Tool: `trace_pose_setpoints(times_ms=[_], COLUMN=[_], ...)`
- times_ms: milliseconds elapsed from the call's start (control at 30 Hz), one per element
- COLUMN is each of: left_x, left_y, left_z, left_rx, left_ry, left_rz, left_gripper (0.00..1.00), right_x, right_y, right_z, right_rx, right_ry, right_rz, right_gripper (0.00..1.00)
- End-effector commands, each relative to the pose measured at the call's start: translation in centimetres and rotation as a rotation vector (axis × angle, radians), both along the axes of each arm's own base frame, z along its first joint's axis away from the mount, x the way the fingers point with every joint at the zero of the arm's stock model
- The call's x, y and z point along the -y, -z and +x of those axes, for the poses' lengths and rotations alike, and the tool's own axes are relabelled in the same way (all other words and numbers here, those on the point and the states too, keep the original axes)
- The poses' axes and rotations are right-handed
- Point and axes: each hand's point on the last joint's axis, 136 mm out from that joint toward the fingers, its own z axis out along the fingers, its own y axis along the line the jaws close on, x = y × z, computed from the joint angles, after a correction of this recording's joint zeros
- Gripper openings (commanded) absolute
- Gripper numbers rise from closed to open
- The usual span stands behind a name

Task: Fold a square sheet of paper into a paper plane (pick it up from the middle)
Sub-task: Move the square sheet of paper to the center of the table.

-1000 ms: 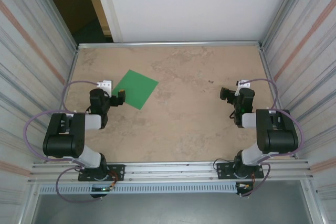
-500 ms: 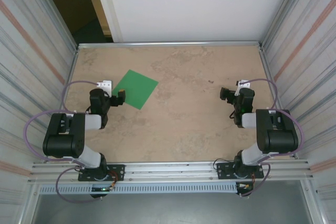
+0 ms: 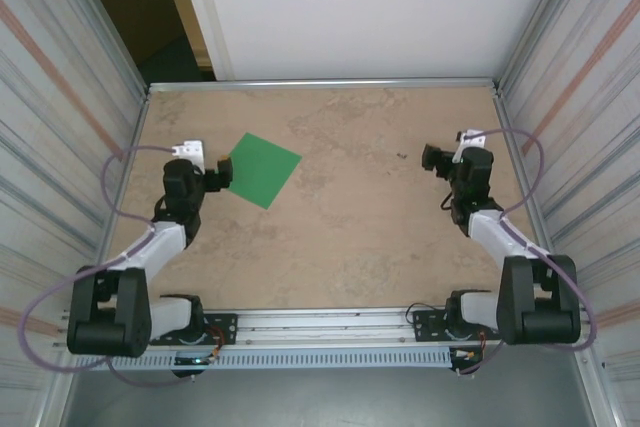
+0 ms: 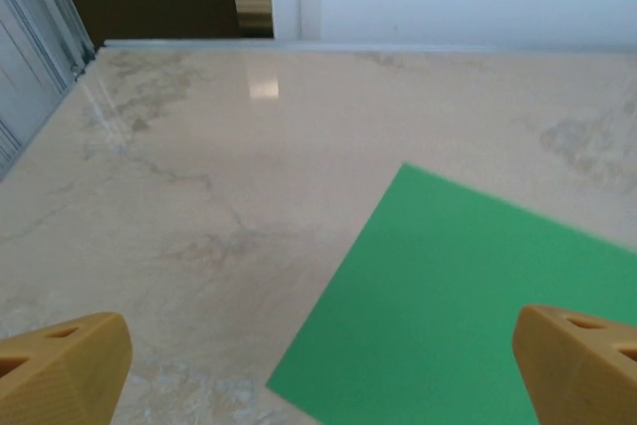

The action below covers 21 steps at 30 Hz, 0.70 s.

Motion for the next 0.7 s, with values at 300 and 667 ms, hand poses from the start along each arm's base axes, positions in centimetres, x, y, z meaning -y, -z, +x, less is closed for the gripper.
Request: trace_pose_setpoints(times_ms=[300, 667], left_x=[8.7, 8.0], left_y=[1.3, 7.2], left_z=[1.3, 7.2], left_rx=[-0.344, -0.576], left_ry=[0.14, 0.123], left_rz=[-0.596, -0.685], left_gripper=[0.99, 0.97], right_x=[-9.1, -13.6], right_y=[0.3, 3.1], right_z=[0.4, -1.3], right_rx=[-0.381, -0.545], right_ry=[-0.171, -0.232], right_rz=[0.475, 0.599], right_gripper=[0.99, 0.99])
